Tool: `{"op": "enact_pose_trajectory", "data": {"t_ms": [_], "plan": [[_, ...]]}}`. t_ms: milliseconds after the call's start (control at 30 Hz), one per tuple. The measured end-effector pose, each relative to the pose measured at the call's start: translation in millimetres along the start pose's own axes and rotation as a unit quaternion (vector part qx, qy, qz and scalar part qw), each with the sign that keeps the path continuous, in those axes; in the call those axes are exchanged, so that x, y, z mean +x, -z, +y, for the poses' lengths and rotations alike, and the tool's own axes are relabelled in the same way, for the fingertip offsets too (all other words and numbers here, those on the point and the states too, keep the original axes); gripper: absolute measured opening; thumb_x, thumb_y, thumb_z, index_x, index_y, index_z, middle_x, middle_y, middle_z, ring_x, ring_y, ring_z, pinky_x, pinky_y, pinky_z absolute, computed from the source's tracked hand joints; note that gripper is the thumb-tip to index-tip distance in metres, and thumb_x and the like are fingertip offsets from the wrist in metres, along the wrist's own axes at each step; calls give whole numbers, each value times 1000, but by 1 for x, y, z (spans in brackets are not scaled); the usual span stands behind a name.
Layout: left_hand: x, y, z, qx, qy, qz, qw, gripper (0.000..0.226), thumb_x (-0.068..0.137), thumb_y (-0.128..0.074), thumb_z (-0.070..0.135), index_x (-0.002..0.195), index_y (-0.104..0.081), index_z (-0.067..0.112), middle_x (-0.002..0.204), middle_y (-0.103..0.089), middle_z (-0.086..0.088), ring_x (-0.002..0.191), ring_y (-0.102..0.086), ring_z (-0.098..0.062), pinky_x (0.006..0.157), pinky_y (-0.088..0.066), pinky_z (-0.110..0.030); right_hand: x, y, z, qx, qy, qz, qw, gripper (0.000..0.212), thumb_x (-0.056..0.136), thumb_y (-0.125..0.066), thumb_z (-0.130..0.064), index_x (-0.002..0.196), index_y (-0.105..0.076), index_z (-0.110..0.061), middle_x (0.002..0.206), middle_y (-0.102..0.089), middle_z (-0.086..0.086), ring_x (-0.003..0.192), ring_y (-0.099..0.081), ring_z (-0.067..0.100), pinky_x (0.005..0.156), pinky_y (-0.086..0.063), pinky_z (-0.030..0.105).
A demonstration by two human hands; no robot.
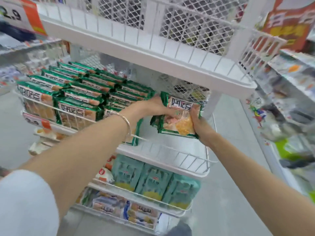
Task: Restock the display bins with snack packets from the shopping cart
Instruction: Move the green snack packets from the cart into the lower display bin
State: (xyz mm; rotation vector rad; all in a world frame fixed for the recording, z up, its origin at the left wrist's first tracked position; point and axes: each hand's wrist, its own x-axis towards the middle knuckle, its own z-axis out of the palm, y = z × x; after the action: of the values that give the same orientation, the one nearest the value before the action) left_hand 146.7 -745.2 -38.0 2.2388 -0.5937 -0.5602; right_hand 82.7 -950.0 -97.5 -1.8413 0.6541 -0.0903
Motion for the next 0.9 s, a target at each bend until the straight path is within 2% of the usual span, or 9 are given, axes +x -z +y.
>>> {"op": "enact_pose_trajectory", "data": {"t_ms": [100,200,233,367,433,567,667,800,900], "plan": [[35,-6,-11,121,-34,2,992,106,51,-86,67,142,-46,31,138,-58,3,124,-56,-23,112,-40,-38,32,-5,21,-8,40,-15,999,122,46,-56,-100,132,-53,-14,116,-70,5,103,-68,25,92,-57,42],[56,-14,-19,210,-30,30,977,136,52,-92,58,155,-13,17,145,-52,-8,124,-55,-31,104,-45,-37,38,-10,28,12,96,-60,994,70,86,-69,-55,138,-43,-14,127,-65,2,111,-65,18,85,-55,28],[66,-17,-25,242,-35,25,969,130,52,-92,55,152,-18,19,137,-57,-9,115,-59,-30,98,-48,-36,44,-12,34,14,116,-91,989,64,89,-72,-41,140,-43,-14,126,-66,1,111,-66,15,87,-55,28],[91,-12,-37,376,-35,4,926,109,48,-85,71,137,-36,32,129,-53,-5,119,-52,-30,100,-44,-39,71,-28,52,-54,213,-189,957,73,69,-87,2,134,-53,-5,119,-70,2,109,-69,14,87,-58,30],[97,-6,-36,469,-30,15,883,128,45,-80,80,150,-25,32,149,-36,-11,136,-36,-33,111,-30,-45,83,-39,56,-58,215,-166,961,89,57,-92,-2,134,-48,-11,121,-69,-1,111,-67,16,91,-59,37],[112,6,-32,580,-54,60,811,133,47,-70,88,153,-29,19,155,-38,-4,139,-38,-26,116,-30,-45,97,-53,45,-36,211,-93,972,82,68,-86,3,128,-37,-21,104,-59,-21,90,-60,-4,66,-48,4],[123,7,-38,610,-49,92,785,132,56,-69,82,156,-20,12,159,-33,-5,142,-37,-25,113,-37,-44,114,-64,45,-25,226,-72,971,95,67,-90,-10,143,-34,-19,105,-63,-26,90,-62,-14,79,-54,12],[117,14,-47,577,-61,72,811,137,63,-72,76,159,5,16,167,-7,-5,152,-16,-24,121,-22,-42,109,-58,42,-7,278,-66,958,109,62,-94,-25,148,-26,-26,130,-60,-15,120,-58,0,105,-49,40],[109,20,-56,543,-61,55,836,140,64,-75,73,156,19,25,167,11,-1,154,-3,-20,122,-14,-42,102,-41,27,-165,423,87,887,113,74,-77,-56,158,-9,-21,164,-19,7,152,-14,18,125,-11,43]]}}
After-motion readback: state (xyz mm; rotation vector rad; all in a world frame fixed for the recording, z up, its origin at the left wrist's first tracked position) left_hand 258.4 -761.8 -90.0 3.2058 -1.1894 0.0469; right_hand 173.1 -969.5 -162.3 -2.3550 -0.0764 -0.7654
